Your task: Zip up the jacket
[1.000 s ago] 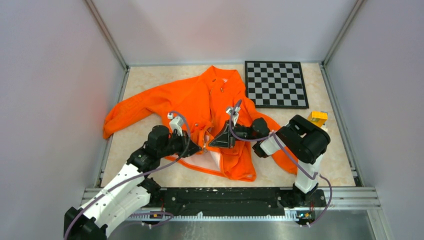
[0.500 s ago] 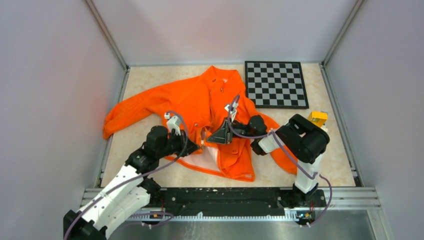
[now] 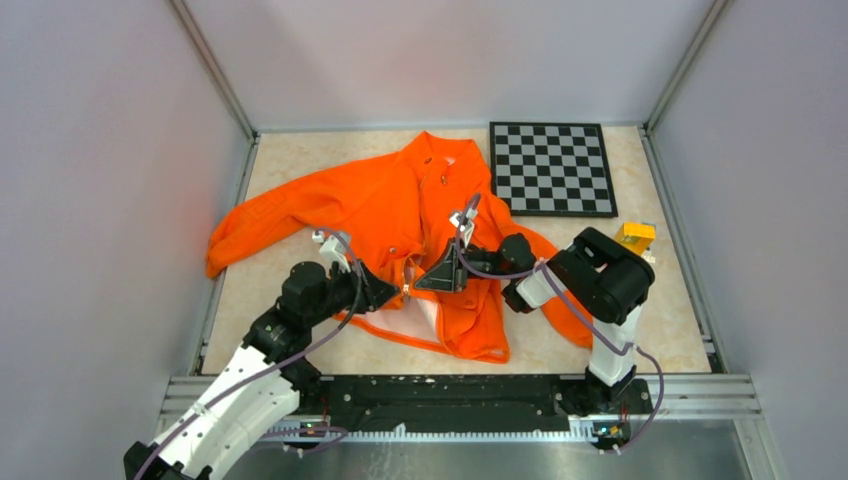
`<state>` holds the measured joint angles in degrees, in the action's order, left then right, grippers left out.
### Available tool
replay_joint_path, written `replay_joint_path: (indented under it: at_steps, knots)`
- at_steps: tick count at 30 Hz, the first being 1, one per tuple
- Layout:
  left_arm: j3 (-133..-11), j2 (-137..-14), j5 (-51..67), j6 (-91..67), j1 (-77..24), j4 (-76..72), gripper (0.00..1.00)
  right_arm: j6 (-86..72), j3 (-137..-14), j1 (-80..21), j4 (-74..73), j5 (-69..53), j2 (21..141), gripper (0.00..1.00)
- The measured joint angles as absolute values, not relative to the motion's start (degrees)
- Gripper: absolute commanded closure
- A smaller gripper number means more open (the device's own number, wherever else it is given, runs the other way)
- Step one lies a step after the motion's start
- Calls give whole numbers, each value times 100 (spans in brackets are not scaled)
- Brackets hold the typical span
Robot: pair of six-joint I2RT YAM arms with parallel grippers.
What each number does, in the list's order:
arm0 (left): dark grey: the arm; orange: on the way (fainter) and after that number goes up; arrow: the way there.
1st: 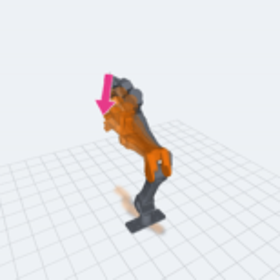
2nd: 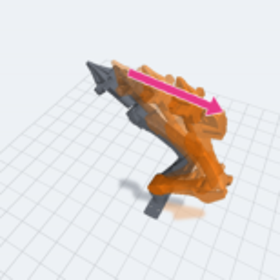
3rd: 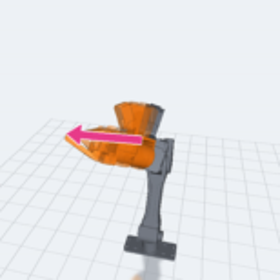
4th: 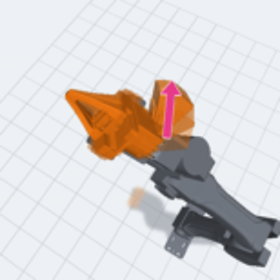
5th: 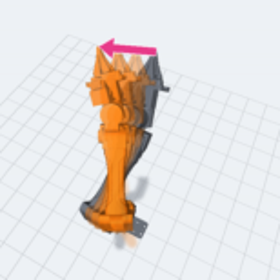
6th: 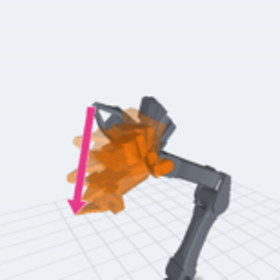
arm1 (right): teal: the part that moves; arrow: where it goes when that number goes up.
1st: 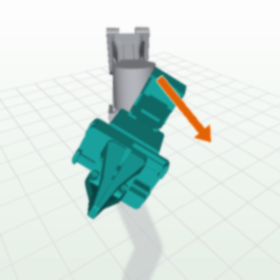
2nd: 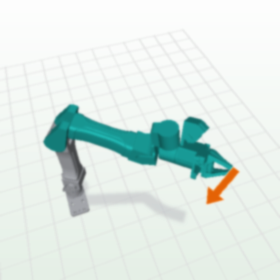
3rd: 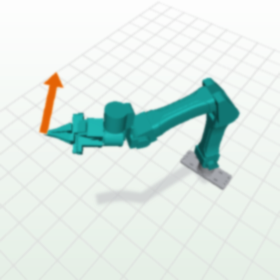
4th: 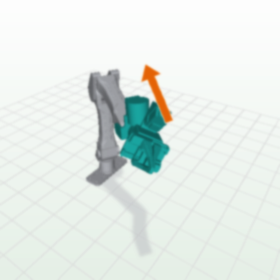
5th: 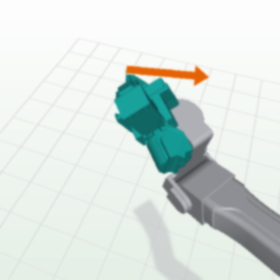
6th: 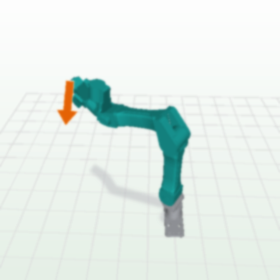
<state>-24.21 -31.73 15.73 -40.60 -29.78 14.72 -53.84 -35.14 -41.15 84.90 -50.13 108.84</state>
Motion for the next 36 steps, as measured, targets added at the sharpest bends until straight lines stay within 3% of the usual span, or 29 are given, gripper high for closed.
replay_joint_path:
  at_steps: [8,14,20,21,25,26,28,36]
  knots:
    - [-2405,-3568,1691,-4058,-2978,1262,66,-5415,-3514,-4115,8499,-5022,10886,100]
    - [-2303,-3728,2010,-3944,-2974,1074,100,-5415,-3514,-4121,8512,-5013,10888,100]
    - [-2292,-3726,2239,-3588,-2967,1009,100,-5323,-3395,-4125,8475,-4794,10879,100]
    - [-2292,-3726,2279,-3551,-2961,1011,100,-5264,-3374,-4125,8374,-4724,10853,98]
    - [-2303,-3730,2394,-3444,-2893,1122,100,-4880,-3253,-4202,7454,-4311,10390,74]
    - [-2327,-3730,2467,-3424,-2873,1221,100,-4707,-3223,-4219,7078,-4145,10171,60]
    - [-2381,-3758,2530,-3400,-2845,1378,100,-4342,-3232,-4219,6355,-3837,9784,46]
    - [-2805,-4372,3022,-3404,-2692,1769,100,-2438,-3461,-4296,3135,-2652,8228,39]
